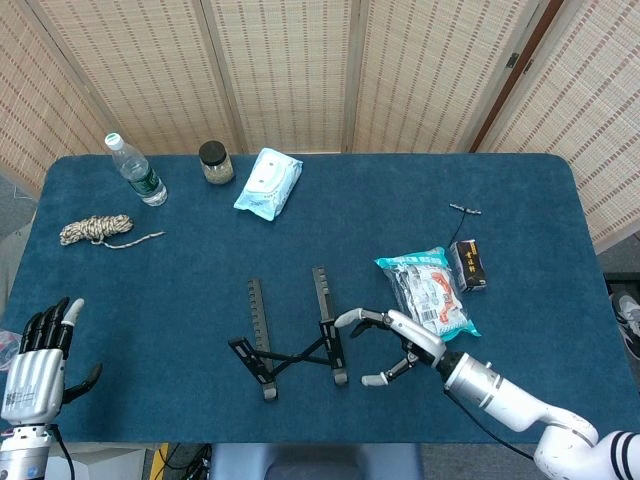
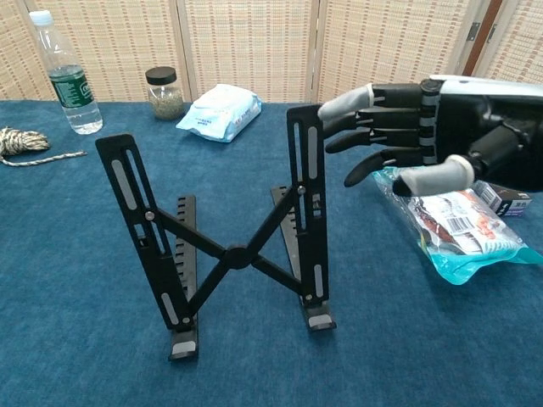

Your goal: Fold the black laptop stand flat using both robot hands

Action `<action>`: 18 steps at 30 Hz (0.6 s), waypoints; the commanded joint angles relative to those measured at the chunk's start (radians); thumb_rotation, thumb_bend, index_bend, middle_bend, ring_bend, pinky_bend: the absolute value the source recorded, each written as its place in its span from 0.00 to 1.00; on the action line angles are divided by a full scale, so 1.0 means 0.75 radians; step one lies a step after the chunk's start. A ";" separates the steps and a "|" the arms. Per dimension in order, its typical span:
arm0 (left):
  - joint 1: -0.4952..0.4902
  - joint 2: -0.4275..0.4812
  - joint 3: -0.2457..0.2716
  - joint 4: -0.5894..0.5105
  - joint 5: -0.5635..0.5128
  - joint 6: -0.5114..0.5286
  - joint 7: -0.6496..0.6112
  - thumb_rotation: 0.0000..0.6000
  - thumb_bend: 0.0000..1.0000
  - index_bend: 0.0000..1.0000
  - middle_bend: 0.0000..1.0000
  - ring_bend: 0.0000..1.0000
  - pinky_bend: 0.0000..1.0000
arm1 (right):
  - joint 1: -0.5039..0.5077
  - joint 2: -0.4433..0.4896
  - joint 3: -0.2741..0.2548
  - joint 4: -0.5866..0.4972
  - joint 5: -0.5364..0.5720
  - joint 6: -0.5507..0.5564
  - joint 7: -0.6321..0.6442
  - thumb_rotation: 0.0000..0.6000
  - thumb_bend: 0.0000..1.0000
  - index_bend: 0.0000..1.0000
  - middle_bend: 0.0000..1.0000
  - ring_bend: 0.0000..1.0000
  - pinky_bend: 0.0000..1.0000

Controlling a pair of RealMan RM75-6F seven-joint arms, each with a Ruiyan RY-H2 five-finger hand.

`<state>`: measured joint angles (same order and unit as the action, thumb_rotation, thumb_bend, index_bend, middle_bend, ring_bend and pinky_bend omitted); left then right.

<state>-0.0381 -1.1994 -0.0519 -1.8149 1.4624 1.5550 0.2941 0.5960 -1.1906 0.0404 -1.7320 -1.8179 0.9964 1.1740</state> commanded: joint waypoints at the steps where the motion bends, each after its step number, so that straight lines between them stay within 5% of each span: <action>1: -0.001 -0.001 0.000 -0.001 0.002 0.000 0.001 1.00 0.25 0.03 0.00 0.00 0.00 | -0.017 0.022 -0.053 -0.016 -0.038 0.056 -0.045 1.00 0.00 0.14 0.27 0.17 0.31; 18: 0.001 -0.007 0.004 -0.005 0.012 0.004 0.012 1.00 0.25 0.03 0.00 0.00 0.00 | -0.040 0.081 -0.263 -0.046 -0.153 0.229 -0.138 1.00 0.00 0.14 0.27 0.17 0.31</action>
<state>-0.0373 -1.2046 -0.0487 -1.8190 1.4714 1.5579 0.3031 0.5656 -1.1330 -0.1515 -1.7644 -1.9280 1.1628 1.0713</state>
